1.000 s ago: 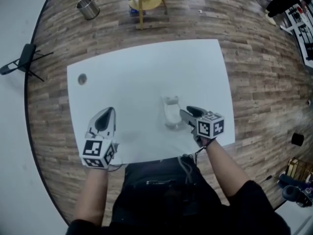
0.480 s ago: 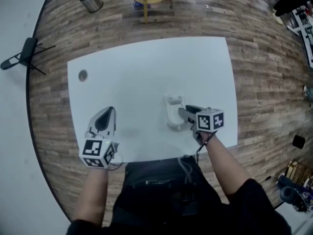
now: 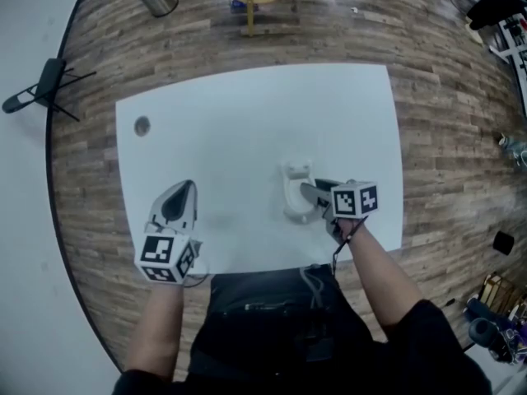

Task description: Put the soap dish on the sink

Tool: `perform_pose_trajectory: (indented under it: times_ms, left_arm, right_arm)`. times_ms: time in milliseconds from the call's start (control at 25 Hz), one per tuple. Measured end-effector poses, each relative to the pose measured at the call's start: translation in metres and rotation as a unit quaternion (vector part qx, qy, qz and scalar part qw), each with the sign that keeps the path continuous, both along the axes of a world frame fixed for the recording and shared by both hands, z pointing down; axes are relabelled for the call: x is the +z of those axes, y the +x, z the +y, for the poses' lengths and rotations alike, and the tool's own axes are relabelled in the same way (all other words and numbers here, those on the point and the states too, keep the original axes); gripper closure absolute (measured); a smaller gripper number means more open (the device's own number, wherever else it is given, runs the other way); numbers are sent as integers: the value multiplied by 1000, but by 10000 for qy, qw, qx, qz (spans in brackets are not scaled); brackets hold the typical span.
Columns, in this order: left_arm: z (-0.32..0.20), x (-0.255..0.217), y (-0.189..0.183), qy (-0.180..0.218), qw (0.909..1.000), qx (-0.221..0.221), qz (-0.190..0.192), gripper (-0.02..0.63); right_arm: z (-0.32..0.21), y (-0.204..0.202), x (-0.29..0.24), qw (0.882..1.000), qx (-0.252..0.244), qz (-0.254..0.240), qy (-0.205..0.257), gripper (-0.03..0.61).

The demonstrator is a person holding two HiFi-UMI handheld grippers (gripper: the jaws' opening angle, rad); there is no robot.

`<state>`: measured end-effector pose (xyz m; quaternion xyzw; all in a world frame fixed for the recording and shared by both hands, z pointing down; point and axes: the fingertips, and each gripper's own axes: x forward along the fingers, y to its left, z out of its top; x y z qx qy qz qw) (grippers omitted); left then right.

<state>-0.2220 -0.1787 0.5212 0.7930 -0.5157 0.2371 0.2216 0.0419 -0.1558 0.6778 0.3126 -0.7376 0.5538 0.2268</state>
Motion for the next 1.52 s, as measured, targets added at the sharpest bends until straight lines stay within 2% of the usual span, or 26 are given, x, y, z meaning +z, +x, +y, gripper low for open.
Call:
perform_pose_trajectory:
  times_ms: [320, 480, 560, 840, 1200, 1520]
  left_arm:
    - [0, 0, 0, 16, 10000, -6, -38, 624]
    - [-1, -2, -3, 28, 10000, -24, -40, 624]
    - [0, -3, -5, 40, 10000, -41, -41, 624]
    - [4, -6, -15, 44, 9999, -139, -41, 624]
    - [21, -11, -16, 108, 9998, -137, 28, 624]
    - [37, -18, -8, 252, 9996, -38, 88, 624]
  right_arm:
    - [1, -2, 1, 9992, 32, -295, -273, 385]
    - [2, -10, -2, 9978, 141, -561, -325, 413]
    - [5, -17, -2, 9968, 169, -697, -353, 447]
    - [3, -21, -7, 9966, 288, -725, -272, 459]
    - [14, -16, -19, 9956, 460, -785, -218, 459]
    - [20, -8, -36, 9948, 632, -797, 7, 459]
